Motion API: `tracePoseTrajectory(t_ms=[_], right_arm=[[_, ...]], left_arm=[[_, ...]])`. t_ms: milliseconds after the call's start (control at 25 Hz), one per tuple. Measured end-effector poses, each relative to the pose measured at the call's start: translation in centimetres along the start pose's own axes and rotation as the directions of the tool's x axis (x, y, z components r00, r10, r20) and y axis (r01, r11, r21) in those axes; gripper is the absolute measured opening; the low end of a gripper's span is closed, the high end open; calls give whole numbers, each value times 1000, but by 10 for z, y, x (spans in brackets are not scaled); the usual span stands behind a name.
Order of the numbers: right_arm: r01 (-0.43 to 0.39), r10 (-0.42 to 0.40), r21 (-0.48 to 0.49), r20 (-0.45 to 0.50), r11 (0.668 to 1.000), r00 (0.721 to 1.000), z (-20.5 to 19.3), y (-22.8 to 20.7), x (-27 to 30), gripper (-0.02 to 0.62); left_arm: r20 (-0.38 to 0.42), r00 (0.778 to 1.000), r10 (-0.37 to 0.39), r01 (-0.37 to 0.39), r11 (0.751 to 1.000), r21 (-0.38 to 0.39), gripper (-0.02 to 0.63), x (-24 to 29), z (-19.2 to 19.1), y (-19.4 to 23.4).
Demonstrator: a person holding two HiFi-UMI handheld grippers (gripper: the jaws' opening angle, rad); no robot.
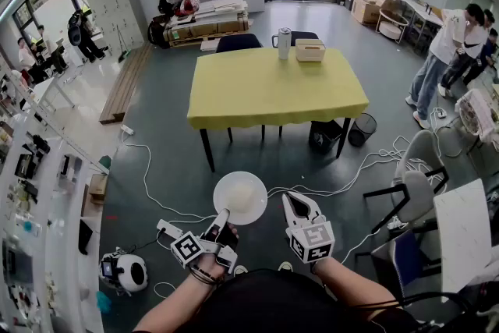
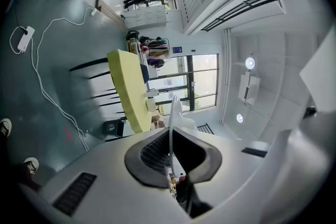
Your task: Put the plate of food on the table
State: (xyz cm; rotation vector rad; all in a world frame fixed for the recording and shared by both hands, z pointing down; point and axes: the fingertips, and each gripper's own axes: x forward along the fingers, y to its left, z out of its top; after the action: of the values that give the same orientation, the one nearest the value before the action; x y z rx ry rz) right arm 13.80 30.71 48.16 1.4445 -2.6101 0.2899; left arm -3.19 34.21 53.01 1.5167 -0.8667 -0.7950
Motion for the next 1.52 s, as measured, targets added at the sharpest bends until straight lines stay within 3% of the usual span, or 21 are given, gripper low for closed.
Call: tracePoseTrajectory(t_ms=[880,1520], right_arm=[[23,-21,72,-27,997,999,-15,14,6,11],[62,-59,62,-43,996,997,-21,66,28,12]], left_arm=[[-10,1000,8,-8,1000,-7,17,-10,8,8],[-42,999,-6,5,1000,-20,17,-43,54,16]])
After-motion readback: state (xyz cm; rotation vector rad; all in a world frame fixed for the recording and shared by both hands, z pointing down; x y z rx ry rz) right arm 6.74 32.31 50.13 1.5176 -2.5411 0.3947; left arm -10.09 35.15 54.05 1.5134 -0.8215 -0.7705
